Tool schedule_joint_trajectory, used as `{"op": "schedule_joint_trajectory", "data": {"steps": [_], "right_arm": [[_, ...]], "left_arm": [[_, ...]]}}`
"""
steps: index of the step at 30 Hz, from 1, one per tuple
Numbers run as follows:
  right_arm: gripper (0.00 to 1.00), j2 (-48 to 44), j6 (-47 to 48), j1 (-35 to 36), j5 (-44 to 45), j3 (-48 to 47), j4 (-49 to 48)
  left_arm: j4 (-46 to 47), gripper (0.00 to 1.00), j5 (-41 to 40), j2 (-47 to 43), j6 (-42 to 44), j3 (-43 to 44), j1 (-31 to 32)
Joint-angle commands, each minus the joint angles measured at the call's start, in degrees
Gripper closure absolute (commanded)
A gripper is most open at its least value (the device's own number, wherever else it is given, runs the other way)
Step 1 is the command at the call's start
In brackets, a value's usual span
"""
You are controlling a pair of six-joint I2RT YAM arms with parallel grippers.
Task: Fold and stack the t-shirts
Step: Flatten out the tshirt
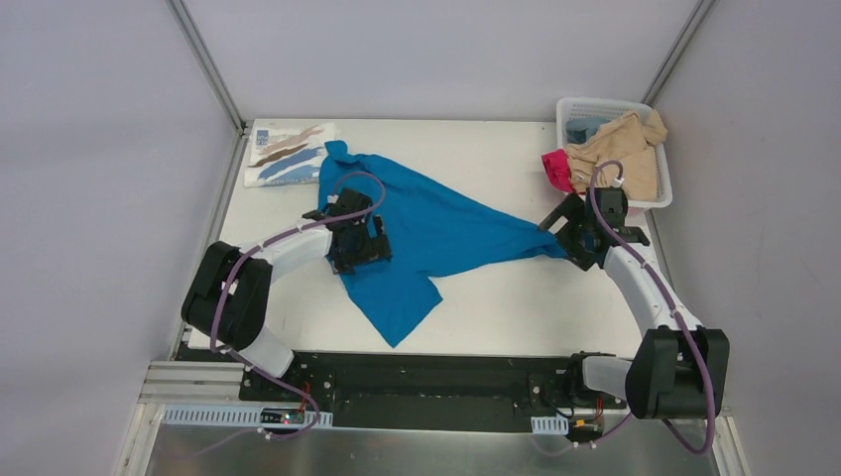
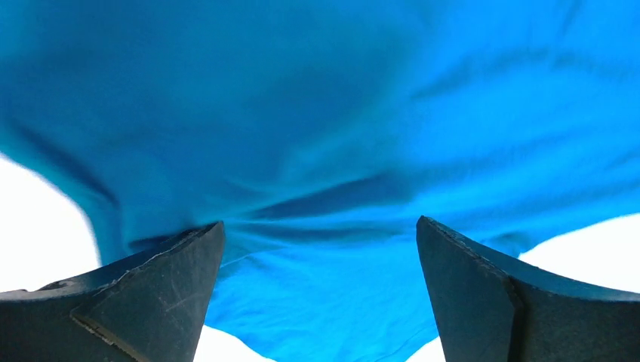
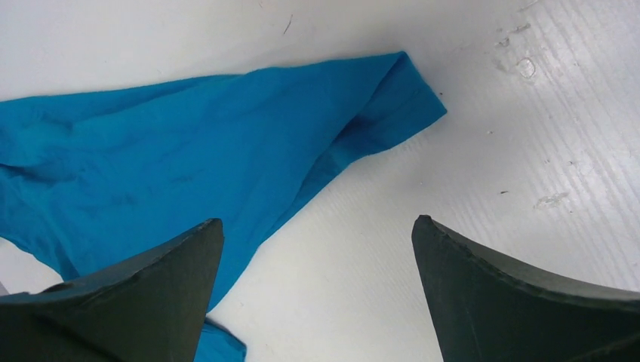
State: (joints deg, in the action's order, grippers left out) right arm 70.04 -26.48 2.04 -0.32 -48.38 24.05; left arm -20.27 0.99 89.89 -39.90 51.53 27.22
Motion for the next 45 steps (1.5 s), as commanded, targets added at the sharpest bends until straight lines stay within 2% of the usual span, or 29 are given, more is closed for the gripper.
{"op": "schedule_joint_trajectory", "data": {"steps": [1, 4, 8, 12, 16, 24, 28, 32, 34, 42, 44, 45], "right_arm": [[0.01, -0.31, -1.87, -0.20, -2.10, 1.87, -1.51], [0.01, -0.56, -2.70, -0.24, -3.44, 3.52, -1.89], [0.01, -0.74, -3.79, -0.20, -5.00, 5.42, -1.53], [0.01, -1.79, -4.78, -0.20, -5.16, 6.89, 0.46], [0.01, -5.05, -5.18, -0.11, -4.63, 8.03, 3.08], [0.01, -11.60, -5.04, -0.15, 2.74, 11.45, 8.43], [0.01, -13.06, -4.86, -0.13, 2.24, 12.32, 8.39], [0.01, -12.91, -4.67, -0.12, 2.35, 12.59, 7.68], [0.01, -12.40, -4.55, -0.11, 1.73, 12.81, 7.06], [0.01, -10.85, -4.37, -0.11, 1.22, 13.14, 6.36], [0.01, -10.81, -4.33, -0.12, 1.57, 13.06, 6.36], [0.01, -10.76, -4.24, -0.11, 1.67, 13.05, 6.29]], "left_arm": [[0.94, 0.01, -4.77, 2.18, 0.91, -0.88, -9.11], [0.79, 0.01, -5.99, 4.99, 2.34, 2.29, -12.50], [0.76, 0.01, -6.83, 7.65, 4.51, 8.62, -13.87], [-0.49, 0.01, -4.82, 5.46, 5.87, 11.78, -13.87], [-2.17, 0.01, -1.97, -2.52, 3.60, 6.33, -13.18], [-17.55, 0.01, -10.02, -23.26, -7.64, -8.00, -4.02], [-21.54, 0.02, -7.18, -29.44, -13.89, -14.93, -1.44], [-21.49, 0.14, -7.23, -31.57, -17.81, -19.79, -0.77], [-21.30, 0.24, -7.75, -30.62, -18.22, -20.02, -0.69], [-13.83, 0.45, -5.33, -24.45, -18.74, -21.36, -0.32], [-12.00, 0.54, -4.19, -23.09, -18.91, -22.23, -0.24], [-11.45, 0.63, -4.32, -22.44, -18.86, -22.52, -0.21]]}}
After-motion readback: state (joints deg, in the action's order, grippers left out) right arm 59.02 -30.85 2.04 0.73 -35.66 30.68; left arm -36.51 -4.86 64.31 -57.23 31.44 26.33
